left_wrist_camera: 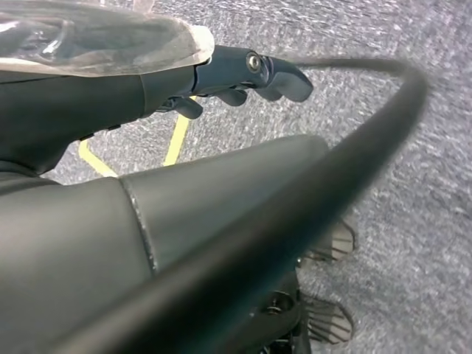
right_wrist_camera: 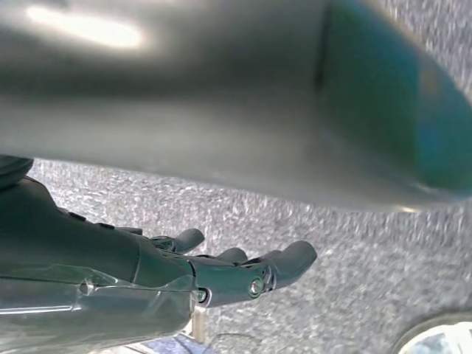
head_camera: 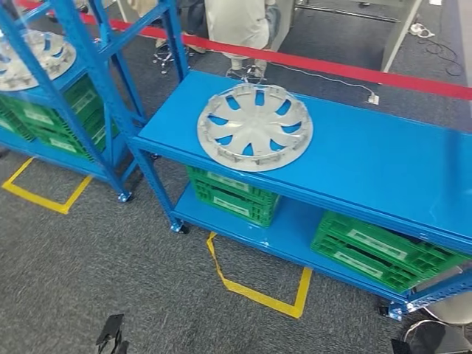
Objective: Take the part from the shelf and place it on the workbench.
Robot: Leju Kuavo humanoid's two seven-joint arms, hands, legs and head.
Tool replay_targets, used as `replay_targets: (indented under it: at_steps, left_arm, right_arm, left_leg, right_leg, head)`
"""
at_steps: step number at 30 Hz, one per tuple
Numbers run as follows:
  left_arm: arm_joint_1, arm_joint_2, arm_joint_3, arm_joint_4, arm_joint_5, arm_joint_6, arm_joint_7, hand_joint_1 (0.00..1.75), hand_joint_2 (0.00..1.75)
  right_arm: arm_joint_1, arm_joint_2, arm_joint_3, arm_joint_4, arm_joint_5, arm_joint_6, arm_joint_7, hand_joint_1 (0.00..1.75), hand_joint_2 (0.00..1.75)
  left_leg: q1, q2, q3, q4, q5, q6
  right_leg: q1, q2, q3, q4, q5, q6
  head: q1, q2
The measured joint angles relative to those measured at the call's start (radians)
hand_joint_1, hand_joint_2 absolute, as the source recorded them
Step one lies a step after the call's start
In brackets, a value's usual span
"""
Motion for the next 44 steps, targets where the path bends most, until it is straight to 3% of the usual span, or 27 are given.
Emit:
replay_targets:
  at_steps: [1, 3, 4, 5, 7, 9, 11, 13, 15, 17, 18, 19, 20, 21, 23, 25, 27, 31, 36, 37, 40, 41, 44]
  left_arm:
    - [0.0, 0.0, 0.0, 0.0, 0.0, 0.0, 0.0, 0.0, 0.0]
    - [0.003, 0.0, 0.0, 0.0, 0.0, 0.0, -0.001, 0.0, 0.0]
    - [0.005, 0.0, 0.0, 0.0, 0.0, 0.0, -0.001, 0.0, 0.0]
    - [0.006, 0.0, 0.0, 0.0, 0.0, 0.0, -0.001, 0.0, 0.0]
    - [0.007, 0.0, 0.0, 0.0, 0.0, 0.001, -0.001, 0.0, 0.0]
    - [0.005, 0.003, 0.0, 0.0, 0.0, 0.002, -0.002, 0.0, 0.0]
    - [0.003, 0.005, 0.0, 0.0, 0.0, 0.003, -0.002, 0.0, 0.0]
    - [-0.001, 0.002, 0.0, 0.0, 0.0, 0.004, -0.003, 0.0, 0.0]
    - [-0.002, 0.0, 0.0, 0.0, 0.0, 0.005, -0.003, 0.0, 0.0]
    - [-0.001, 0.0, 0.0, 0.0, 0.0, 0.006, -0.004, 0.0, 0.0]
    - [0.001, 0.0, 0.0, 0.0, 0.0, 0.006, -0.004, 0.0, 0.0]
    - [0.002, 0.0, 0.0, 0.0, 0.0, 0.006, -0.004, 0.0, 0.0]
    - [0.002, -0.001, 0.0, 0.0, 0.0, 0.006, -0.004, 0.0, 0.0]
    - [0.002, -0.001, 0.0, 0.0, 0.0, 0.006, -0.004, 0.0, 0.0]
    - [0.002, -0.003, 0.0, 0.0, 0.0, 0.006, -0.004, 0.0, 0.0]
    - [-0.001, -0.002, 0.0, 0.0, 0.001, 0.006, -0.004, 0.0, 0.0]
    - [-0.005, -0.002, 0.0, 0.0, 0.002, 0.006, -0.004, 0.0, 0.0]
    - [-0.007, -0.002, 0.0, 0.0, 0.007, 0.005, -0.004, 0.0, 0.0]
    - [-0.007, -0.001, 0.0, 0.0, 0.009, 0.003, -0.004, 0.0, 0.0]
    - [-0.007, -0.001, 0.0, 0.0, 0.009, 0.001, -0.005, 0.0, 0.0]
    - [-0.007, -0.001, -0.001, 0.0, 0.008, -0.002, -0.008, 0.0, 1.31]
    - [-0.007, -0.001, -0.001, 0.0, 0.007, -0.002, -0.01, 0.0, 1.75]
    - [-0.007, -0.001, -0.002, 0.0, 0.005, -0.002, -0.011, 0.0, 1.75]
  right_arm:
    - [-0.002, 0.0, 0.0, 0.0, 0.0, 0.0, 0.0, 0.0, 0.0]
    - [-0.004, 0.0, 0.001, 0.0, 0.0, 0.0, -0.001, 0.0, 0.0]
    - [-0.004, 0.0, 0.001, 0.0, -0.001, 0.0, -0.001, 0.0, 0.0]
    - [-0.003, 0.0, 0.002, 0.0, -0.001, 0.0, -0.001, 0.0, 0.0]
    - [-0.001, 0.0, 0.004, 0.0, -0.003, 0.001, -0.002, 0.0, 0.0]
    - [-0.003, 0.002, 0.006, 0.0, -0.004, 0.001, -0.004, 0.0, 0.0]
    - [-0.003, 0.003, 0.006, 0.0, -0.004, 0.0, -0.006, 0.0, 0.0]
    - [0.0, 0.003, 0.007, 0.0, -0.004, -0.001, -0.006, 0.0, 0.0]
    - [0.002, 0.003, 0.007, 0.0, -0.004, -0.001, -0.006, 0.0, 0.0]
    - [0.0, 0.002, 0.008, 0.0, -0.005, -0.002, -0.007, 0.0, 0.0]
    - [-0.002, 0.002, 0.008, 0.0, -0.005, -0.002, -0.008, 0.0, 0.0]
    - [-0.001, 0.002, 0.008, 0.0, -0.006, -0.002, -0.008, 0.0, 0.0]
    - [0.0, 0.002, 0.008, 0.0, -0.006, -0.002, -0.008, 0.0, 0.0]
    - [0.001, 0.002, 0.009, 0.0, -0.007, -0.002, -0.008, 0.0, 0.0]
    - [0.0, 0.001, 0.009, 0.0, -0.007, -0.002, -0.009, 0.0, 0.0]
    - [-0.002, 0.001, 0.009, 0.0, -0.009, -0.003, -0.012, 0.0, 0.0]
    - [0.001, 0.001, 0.009, 0.0, -0.013, -0.005, -0.013, 0.0, 0.0]
    - [0.002, 0.002, 0.009, 0.0, -0.017, -0.014, -0.011, 0.0, 0.0]
    - [0.0, 0.002, 0.012, 0.0, -0.018, -0.02, 0.001, 0.0, 0.0]
    - [0.0, 0.002, 0.013, 0.0, -0.02, -0.02, 0.002, 0.0, 0.44]
    - [0.0, 0.002, 0.014, 0.0, -0.024, -0.02, 0.001, 0.0, 1.75]
    - [0.0, 0.002, 0.014, 0.0, -0.026, -0.021, 0.0, 0.0, 1.75]
    - [0.0, 0.002, 0.014, 0.0, -0.031, -0.024, -0.004, 0.0, 1.75]
  left_leg:
    - [0.001, -0.029, -0.03, 0.063, -0.034, -0.002]
    - [0.001, -0.055, -0.106, 0.208, -0.091, -0.001]
    - [0.0, -0.058, -0.13, 0.248, -0.095, 0.001]
    - [-0.001, -0.061, -0.137, 0.248, -0.078, 0.005]
    - [-0.005, -0.079, -0.099, 0.141, 0.0, 0.018]
    - [-0.007, -0.12, -0.045, 0.008, 0.059, 0.032]
    - [-0.009, -0.132, -0.025, -0.044, 0.069, 0.037]
    - [-0.005, -0.109, -0.019, -0.056, 0.072, 0.043]
    - [0.0, -0.084, -0.01, -0.071, 0.077, 0.053]
    - [-0.001, -0.059, -0.005, -0.077, 0.077, 0.057]
    - [-0.001, -0.046, -0.004, -0.077, 0.076, 0.058]
    - [-0.001, -0.034, -0.003, -0.076, 0.074, 0.057]
    - [-0.001, -0.023, -0.001, -0.076, 0.072, 0.055]
    - [0.0, -0.012, 0.003, -0.076, 0.069, 0.052]
    - [0.0, 0.004, 0.011, -0.073, 0.061, 0.042]
    - [-0.004, 0.015, 0.015, -0.067, 0.055, 0.03]
    - [-0.008, 0.022, 0.014, -0.062, 0.052, 0.027]
    - [-0.008, 0.022, 0.015, -0.064, 0.055, 0.046]
    - [-0.005, 0.02, 0.018, -0.075, 0.062, 0.035]
    - [-0.005, 0.02, 0.018, -0.077, 0.063, 0.032]
    - [-0.004, 0.019, 0.019, -0.078, 0.064, 0.021]
    - [-0.004, 0.019, 0.019, -0.079, 0.063, 0.018]
    - [-0.004, 0.019, 0.019, -0.079, 0.063, 0.015]
  right_leg:
    - [-0.001, 0.009, -0.001, -0.001, 0.002, -0.005]
    - [0.002, 0.031, -0.003, -0.001, 0.004, -0.011]
    - [0.004, 0.044, -0.003, 0.0, 0.004, -0.013]
    - [0.005, 0.057, -0.002, 0.0, 0.004, -0.013]
    - [0.007, 0.085, 0.001, 0.0, 0.004, -0.013]
    - [0.009, 0.109, -0.001, 0.002, 0.003, -0.009]
    - [0.008, 0.131, -0.006, 0.002, 0.003, 0.0]
    - [0.006, 0.144, -0.014, -0.001, 0.003, 0.012]
    - [0.008, 0.103, -0.039, 0.044, -0.03, 0.023]
    - [0.005, 0.044, -0.096, 0.173, -0.101, 0.034]
    - [0.002, 0.031, -0.128, 0.242, -0.131, 0.039]
    - [-0.001, 0.024, -0.147, 0.284, -0.143, 0.043]
    - [-0.004, 0.019, -0.146, 0.286, -0.134, 0.047]
    - [-0.006, 0.012, -0.124, 0.247, -0.106, 0.05]
    - [-0.008, -0.009, -0.044, 0.1, -0.039, 0.052]
    - [-0.005, -0.02, 0.007, 0.009, -0.01, 0.042]
    - [-0.004, -0.015, 0.014, -0.003, -0.01, 0.03]
    - [-0.002, -0.013, 0.013, -0.003, -0.011, 0.026]
    - [0.002, -0.015, 0.012, -0.003, -0.013, 0.016]
    - [0.002, -0.016, 0.012, -0.003, -0.013, 0.016]
    - [0.003, -0.016, 0.012, -0.002, -0.013, 0.015]
    - [0.003, -0.016, 0.012, -0.002, -0.013, 0.015]
    - [0.003, -0.016, 0.013, -0.002, -0.012, 0.014]
  head:
    - [-0.006, 0.0]
    - [-0.02, 0.0]
    - [-0.024, 0.0]
    - [-0.028, 0.0]
    - [-0.036, 0.0]
    - [-0.043, 0.0]
    - [-0.044, 0.0]
    - [-0.045, 0.0]
    - [-0.037, 0.0]
    - [-0.021, 0.0]
    - [-0.016, 0.0]
    - [-0.012, 0.0]
    - [-0.008, 0.0]
    - [-0.004, 0.0]
    - [0.008, 0.0]
    - [0.014, 0.0]
    - [0.008, 0.0]
    - [-0.013, 0.0]
    - [-0.03, 0.0]
    - [-0.032, 0.0]
    - [-0.035, 0.0]
    - [-0.035, 0.0]
    - [-0.035, 0.0]
